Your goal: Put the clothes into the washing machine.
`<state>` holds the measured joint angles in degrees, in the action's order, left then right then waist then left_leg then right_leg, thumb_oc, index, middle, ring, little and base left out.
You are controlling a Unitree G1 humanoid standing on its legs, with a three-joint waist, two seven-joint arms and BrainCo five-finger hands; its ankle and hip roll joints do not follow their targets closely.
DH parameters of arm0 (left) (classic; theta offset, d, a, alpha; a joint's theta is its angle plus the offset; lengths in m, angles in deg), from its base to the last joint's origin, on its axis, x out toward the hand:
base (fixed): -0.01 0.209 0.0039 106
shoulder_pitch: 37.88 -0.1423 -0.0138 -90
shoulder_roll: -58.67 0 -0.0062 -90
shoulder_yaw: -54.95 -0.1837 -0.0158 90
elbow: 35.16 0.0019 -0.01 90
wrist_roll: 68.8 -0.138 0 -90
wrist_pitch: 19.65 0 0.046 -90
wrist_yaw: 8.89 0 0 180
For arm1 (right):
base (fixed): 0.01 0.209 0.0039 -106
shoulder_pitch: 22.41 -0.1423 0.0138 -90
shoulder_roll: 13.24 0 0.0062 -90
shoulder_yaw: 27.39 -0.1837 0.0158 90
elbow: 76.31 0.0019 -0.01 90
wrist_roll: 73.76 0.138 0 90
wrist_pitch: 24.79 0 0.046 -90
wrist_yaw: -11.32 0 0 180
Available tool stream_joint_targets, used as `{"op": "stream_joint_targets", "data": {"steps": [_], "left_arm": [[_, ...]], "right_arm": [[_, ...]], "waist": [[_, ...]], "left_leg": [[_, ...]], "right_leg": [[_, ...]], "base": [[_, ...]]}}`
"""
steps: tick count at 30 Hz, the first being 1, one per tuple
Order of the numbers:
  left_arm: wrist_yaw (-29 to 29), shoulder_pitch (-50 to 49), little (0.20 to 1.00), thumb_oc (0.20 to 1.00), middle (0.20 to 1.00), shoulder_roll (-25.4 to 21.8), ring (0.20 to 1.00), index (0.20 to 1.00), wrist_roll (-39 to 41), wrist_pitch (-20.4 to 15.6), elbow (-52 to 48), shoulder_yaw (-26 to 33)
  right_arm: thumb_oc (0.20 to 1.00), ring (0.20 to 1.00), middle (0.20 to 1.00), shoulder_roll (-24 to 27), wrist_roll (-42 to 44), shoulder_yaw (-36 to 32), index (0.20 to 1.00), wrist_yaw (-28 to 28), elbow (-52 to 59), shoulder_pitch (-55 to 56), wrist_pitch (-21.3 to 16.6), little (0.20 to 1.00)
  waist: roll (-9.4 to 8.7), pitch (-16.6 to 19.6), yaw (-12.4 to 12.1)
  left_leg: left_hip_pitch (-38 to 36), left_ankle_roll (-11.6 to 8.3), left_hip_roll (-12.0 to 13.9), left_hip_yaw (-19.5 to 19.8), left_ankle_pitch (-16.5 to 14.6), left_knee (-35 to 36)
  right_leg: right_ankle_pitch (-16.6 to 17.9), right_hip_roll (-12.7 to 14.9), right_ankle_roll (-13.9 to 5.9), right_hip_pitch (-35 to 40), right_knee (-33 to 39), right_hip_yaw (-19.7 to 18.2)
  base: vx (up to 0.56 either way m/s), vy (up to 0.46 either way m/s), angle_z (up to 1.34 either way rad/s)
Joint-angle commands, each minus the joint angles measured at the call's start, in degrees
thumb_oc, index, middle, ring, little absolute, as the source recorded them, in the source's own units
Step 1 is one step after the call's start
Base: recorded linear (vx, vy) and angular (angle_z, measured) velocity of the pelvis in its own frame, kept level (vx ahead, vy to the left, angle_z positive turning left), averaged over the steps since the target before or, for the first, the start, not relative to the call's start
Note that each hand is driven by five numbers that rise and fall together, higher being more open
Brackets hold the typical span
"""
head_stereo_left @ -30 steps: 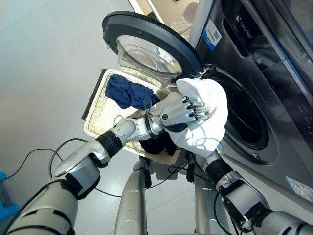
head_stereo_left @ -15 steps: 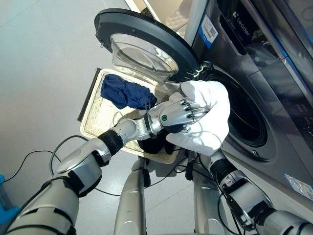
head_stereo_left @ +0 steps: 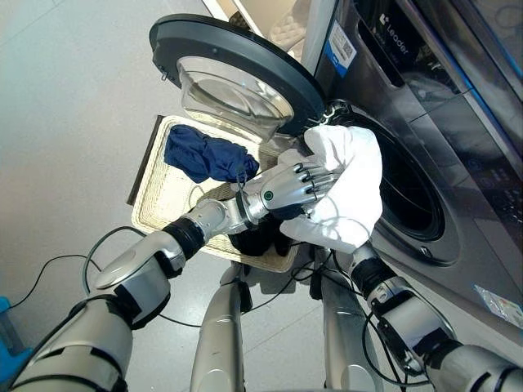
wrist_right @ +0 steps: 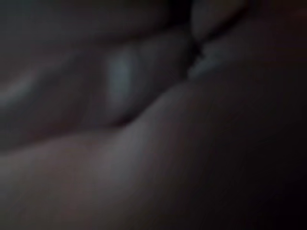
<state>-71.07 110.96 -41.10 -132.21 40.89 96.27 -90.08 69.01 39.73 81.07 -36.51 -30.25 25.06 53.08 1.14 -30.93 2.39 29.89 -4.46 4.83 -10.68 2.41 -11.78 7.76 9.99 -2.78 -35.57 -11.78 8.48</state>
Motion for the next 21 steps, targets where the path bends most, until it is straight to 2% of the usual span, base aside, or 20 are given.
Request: {"op": "stream_joint_targets", "data": {"steps": [1,6,11,12,21], "left_arm": [[-3.93,0.29,1.000,1.000,1.000,-0.14,1.000,1.000,4.15,3.92,2.98,7.08],[-8.87,-0.68,1.000,1.000,1.000,-0.91,1.000,1.000,6.98,6.15,2.35,11.08],[-12.12,-1.72,1.000,1.000,1.000,-1.18,1.000,1.000,8.19,6.46,2.07,13.79],[-15.18,-2.73,1.000,1.000,1.000,-1.21,1.000,1.000,9.40,6.37,1.49,16.12],[-20.64,-5.43,1.000,1.000,1.000,-0.47,1.000,1.000,9.54,3.56,-2.04,22.66]], "right_arm": [[0.200,0.200,0.200,-1.13,-0.49,-0.95,0.200,-4.89,2.85,-1.41,1.50,0.200],[0.200,0.200,0.200,-1.08,-0.49,-1.69,0.200,-4.95,1.93,-1.31,1.76,0.200],[0.200,0.200,0.200,-0.84,-0.49,-2.31,0.200,-4.64,1.38,-1.21,2.20,0.200],[0.200,0.200,0.200,-0.67,-0.49,-2.83,0.200,-4.69,0.51,-1.08,2.54,0.200],[0.200,0.200,0.200,-0.11,-0.49,-4.80,0.200,-3.89,-0.73,-0.53,3.87,0.200]], "waist": [[0.79,1.14,0.11],[1.11,1.14,-0.20],[1.26,1.14,-0.30],[1.42,1.14,-0.54],[1.63,1.14,-1.05]], "left_leg": [[1.82,-1.32,-4.08,-2.29,-1.38,0.50],[2.19,-1.36,-4.19,-2.13,-1.35,0.37],[2.27,-1.35,-4.30,-2.05,-1.34,0.41],[2.40,-1.33,-4.40,-1.86,-1.32,0.39],[2.70,-1.21,-4.73,-1.40,-1.41,0.27]], "right_leg": [[-3.66,-1.32,-6.23,0.59,-1.93,4.17],[-3.78,-1.19,-6.11,0.26,-2.18,4.31],[-3.88,-1.24,-6.01,0.19,-2.22,4.29],[-3.97,-1.24,-5.92,0.06,-2.35,4.27],[-4.32,-1.20,-5.69,-0.17,-2.89,4.51]], "base": [[0.00,0.000,0.00],[0.00,0.000,0.00],[0.00,0.000,0.00],[0.00,0.000,0.00],[0.00,0.000,0.00]]}}
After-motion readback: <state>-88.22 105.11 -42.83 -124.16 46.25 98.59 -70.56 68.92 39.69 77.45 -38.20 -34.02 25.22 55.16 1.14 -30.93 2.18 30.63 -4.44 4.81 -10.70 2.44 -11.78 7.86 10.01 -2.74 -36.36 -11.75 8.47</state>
